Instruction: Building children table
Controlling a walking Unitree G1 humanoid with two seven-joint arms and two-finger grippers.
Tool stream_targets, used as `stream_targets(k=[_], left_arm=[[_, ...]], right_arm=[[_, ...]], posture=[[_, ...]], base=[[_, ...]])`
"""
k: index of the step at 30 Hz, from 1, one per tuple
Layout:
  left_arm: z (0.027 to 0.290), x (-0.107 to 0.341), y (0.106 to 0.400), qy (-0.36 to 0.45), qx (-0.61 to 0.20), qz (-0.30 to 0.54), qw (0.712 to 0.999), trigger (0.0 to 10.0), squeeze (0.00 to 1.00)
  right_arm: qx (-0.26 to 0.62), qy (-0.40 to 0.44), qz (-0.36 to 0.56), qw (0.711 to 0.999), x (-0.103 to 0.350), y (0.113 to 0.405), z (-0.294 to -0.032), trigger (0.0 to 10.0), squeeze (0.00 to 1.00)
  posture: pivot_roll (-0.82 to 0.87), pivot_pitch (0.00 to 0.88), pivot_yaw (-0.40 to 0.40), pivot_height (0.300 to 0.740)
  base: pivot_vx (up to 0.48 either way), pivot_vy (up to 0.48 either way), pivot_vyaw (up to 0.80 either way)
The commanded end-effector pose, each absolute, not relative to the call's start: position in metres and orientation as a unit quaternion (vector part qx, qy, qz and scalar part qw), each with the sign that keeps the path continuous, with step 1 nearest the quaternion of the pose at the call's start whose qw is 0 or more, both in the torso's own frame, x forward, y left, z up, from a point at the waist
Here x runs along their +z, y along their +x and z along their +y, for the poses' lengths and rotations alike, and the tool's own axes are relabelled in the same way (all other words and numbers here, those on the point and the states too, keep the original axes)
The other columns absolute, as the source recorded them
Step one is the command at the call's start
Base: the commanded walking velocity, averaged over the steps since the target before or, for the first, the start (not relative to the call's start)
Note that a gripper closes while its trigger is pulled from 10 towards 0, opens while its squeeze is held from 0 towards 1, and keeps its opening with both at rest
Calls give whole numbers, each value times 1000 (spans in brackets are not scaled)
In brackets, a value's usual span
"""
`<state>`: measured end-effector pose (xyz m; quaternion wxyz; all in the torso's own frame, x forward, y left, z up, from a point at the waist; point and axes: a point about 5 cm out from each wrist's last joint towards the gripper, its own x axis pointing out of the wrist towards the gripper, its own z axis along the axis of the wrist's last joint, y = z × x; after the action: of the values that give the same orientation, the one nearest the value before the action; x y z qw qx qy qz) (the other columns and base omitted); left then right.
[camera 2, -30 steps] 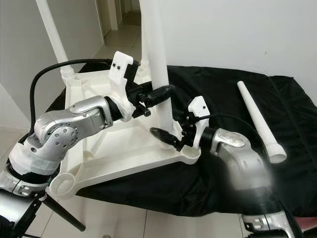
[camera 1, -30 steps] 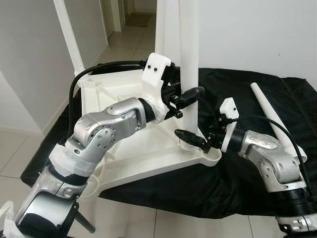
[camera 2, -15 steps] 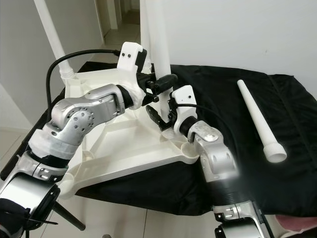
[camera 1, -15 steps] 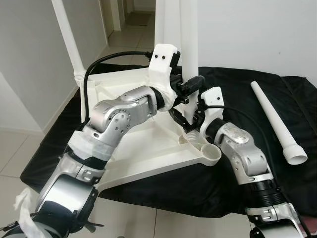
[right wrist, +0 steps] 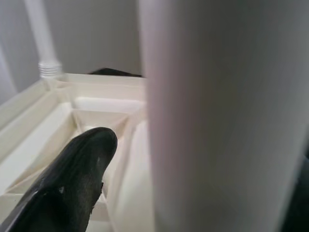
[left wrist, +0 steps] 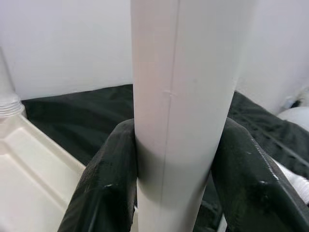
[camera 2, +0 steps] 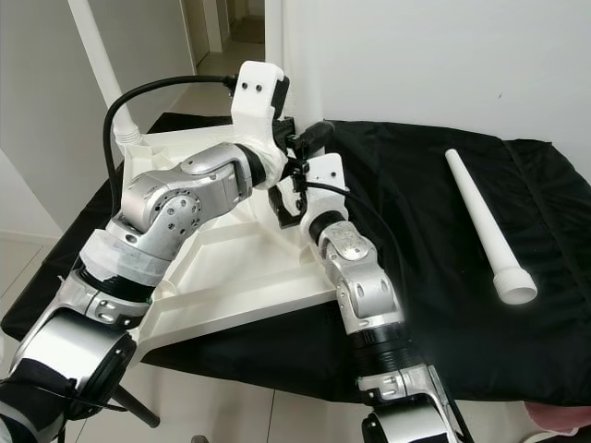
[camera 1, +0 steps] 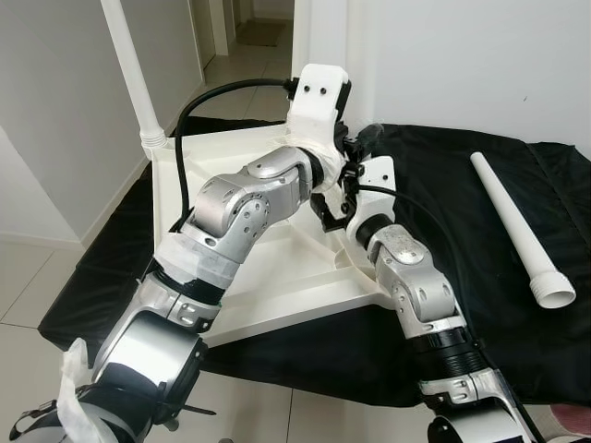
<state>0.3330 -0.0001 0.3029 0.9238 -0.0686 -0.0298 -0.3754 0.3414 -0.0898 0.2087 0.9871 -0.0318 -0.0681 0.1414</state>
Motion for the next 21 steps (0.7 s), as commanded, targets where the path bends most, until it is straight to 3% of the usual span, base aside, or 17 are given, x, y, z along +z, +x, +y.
stream_targets(k=[1, 13, 14, 19, 20, 21], left_arm=[[-7, 310, 329, -58, -383, -47, 921, 10000, 0], [-14, 309, 330, -49, -381, -55, 922, 10000, 0], [-15, 309, 330, -47, -381, -56, 922, 10000, 0], [-16, 309, 329, -45, -381, -57, 922, 10000, 0], [-16, 309, 329, -45, -381, -57, 922, 10000, 0], [-16, 309, 329, -44, -381, -57, 922, 10000, 0]], right_arm=[[127, -41, -67, 989, 209, 343, -85, 10000, 0], [80, -66, -71, 992, 213, 347, -88, 10000, 0], [75, -74, -74, 992, 214, 347, -91, 9490, 0], [65, -88, -81, 991, 217, 348, -95, 9020, 0], [64, -90, -82, 990, 217, 348, -95, 5176, 0], [64, -92, -83, 990, 218, 348, -95, 4392, 0]], posture=[[-62, 20, 41, 740], [-73, 21, 42, 740], [-73, 20, 41, 740], [-76, 21, 41, 740], [-76, 20, 40, 740], [-75, 21, 40, 740]], base=[[0, 0, 0], [0, 0, 0], [0, 0, 0], [0, 0, 0], [0, 0, 0], [0, 0, 0]])
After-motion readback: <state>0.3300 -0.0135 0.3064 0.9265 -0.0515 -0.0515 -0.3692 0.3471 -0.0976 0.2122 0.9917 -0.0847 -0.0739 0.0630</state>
